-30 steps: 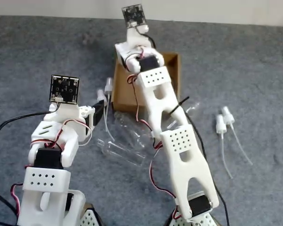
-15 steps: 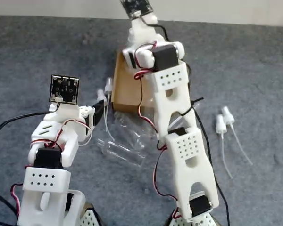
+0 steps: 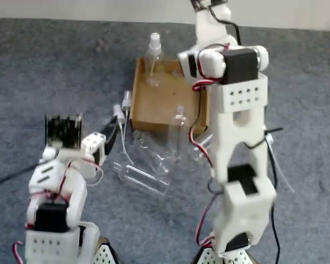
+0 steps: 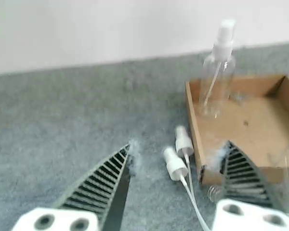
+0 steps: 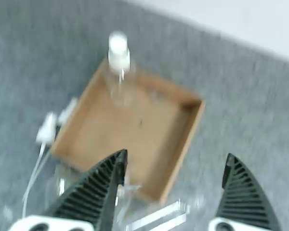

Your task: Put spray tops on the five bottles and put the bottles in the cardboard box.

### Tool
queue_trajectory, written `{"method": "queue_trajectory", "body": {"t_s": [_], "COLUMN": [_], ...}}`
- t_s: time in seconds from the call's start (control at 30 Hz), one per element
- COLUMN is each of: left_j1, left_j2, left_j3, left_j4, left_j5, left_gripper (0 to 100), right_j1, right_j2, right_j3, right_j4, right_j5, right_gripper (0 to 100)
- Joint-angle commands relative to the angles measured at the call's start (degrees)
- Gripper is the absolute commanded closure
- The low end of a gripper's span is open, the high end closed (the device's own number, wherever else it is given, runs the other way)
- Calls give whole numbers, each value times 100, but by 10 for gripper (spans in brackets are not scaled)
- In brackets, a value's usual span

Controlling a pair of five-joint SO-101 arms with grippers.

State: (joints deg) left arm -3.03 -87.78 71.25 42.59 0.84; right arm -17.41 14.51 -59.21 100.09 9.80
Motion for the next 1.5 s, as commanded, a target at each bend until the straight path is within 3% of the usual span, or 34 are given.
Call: {"method": "queue_trajectory", "body": {"t_s": [0.0,0.1,0.2,0.53,0.77,0.93,1.13,1.27,1.47], "left_j1": [-66,-66,-40,-127,-1174,-1288,-1297,-1288,-1279], "left_j2": [-1200,-1824,-1613,-1604,-1613,-1604,-1569,-1543,-505], "left_j3": [462,655,558,585,549,585,541,505,-479], "left_j4": [35,369,721,800,756,800,1266,1327,1899], "left_j5": [0,-97,-440,-448,-448,-1029,-1284,-1292,-1292], "left_gripper": [776,776,777,777,801,835,819,811,810], "right_j1": [66,163,418,980,1420,1763,2615,2800,3240], "right_j2": [-1385,-1982,-2211,-2290,-2290,-2290,-2281,-2273,-2211], "right_j3": [1604,2387,2800,2949,2967,2985,3635,4514,4998], "right_j4": [110,110,110,119,119,119,127,119,-462], "right_j5": [264,607,633,607,633,651,1486,2075,2171], "right_gripper": [746,746,746,746,746,746,744,744,743]}}
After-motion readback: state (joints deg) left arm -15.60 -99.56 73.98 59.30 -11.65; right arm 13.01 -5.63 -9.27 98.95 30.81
